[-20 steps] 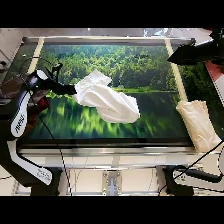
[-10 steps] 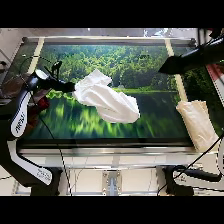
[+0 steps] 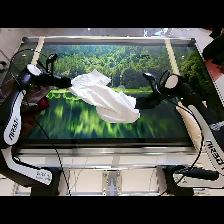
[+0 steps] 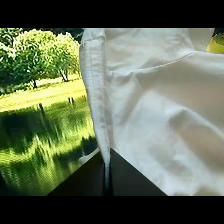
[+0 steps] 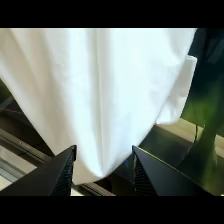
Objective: Fold the shirts.
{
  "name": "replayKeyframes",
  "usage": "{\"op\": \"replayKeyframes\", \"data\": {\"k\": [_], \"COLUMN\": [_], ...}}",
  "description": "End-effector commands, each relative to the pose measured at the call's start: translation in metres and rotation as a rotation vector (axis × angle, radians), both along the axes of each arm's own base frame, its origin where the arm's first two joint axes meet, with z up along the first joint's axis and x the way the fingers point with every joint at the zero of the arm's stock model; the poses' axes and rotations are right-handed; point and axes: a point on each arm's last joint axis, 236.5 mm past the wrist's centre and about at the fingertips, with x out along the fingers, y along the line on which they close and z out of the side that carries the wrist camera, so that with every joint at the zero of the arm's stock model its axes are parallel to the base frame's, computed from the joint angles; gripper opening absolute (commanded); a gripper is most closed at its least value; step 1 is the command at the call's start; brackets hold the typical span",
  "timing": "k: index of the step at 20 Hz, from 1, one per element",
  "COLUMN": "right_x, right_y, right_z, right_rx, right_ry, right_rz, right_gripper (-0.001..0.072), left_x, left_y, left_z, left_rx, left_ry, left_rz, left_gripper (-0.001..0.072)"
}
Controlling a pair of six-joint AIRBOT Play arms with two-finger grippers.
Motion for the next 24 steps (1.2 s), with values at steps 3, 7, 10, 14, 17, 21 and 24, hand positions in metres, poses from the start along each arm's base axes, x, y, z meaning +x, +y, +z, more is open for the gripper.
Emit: {"op": "replayKeyframes", "data": {"k": [3, 7, 10, 14, 17, 21, 24], "right_x": [0.018, 0.022, 0.018, 0.002, -0.032, -0.108, -0.161], "right_y": [0.009, 0.018, 0.026, 0.032, 0.029, 0.009, -0.004], "right_z": [-0.036, -0.059, -0.045, 0.075, 0.235, 0.461, 0.518], "right_rx": [-0.001, 0.03, 0.062, 0.107, 0.162, 0.285, 0.32], "right_ry": [-0.04, 0.008, 0.013, -0.113, -0.435, -1.102, -1.283], "right_rz": [-0.034, -0.068, -0.021, 0.136, 0.214, 0.167, 0.163], "right_gripper": [0.041, 0.0104, 0.0017, 0.0017, 0.0017, 0.0016, 0.0016], "left_x": [-0.011, -0.011, -0.012, -0.033, -0.093, -0.217, -0.292], "left_y": [-0.003, -0.003, -0.003, 0.016, 0.031, 0.017, 0.006], "left_z": [0.001, 0.002, 0.032, 0.157, 0.283, 0.418, 0.466], "left_rx": [-0.004, -0.004, 0.0, 0.031, 0.075, 0.118, 0.049], "left_ry": [0.035, 0.035, -0.027, -0.286, -0.571, -0.967, -1.13], "left_rz": [-0.025, -0.026, -0.025, 0.017, 0.069, 0.096, 0.161], "left_gripper": [0.001, 0.0009, 0.0008, 0.0008, 0.0008, 0.0009, 0.0009]}}
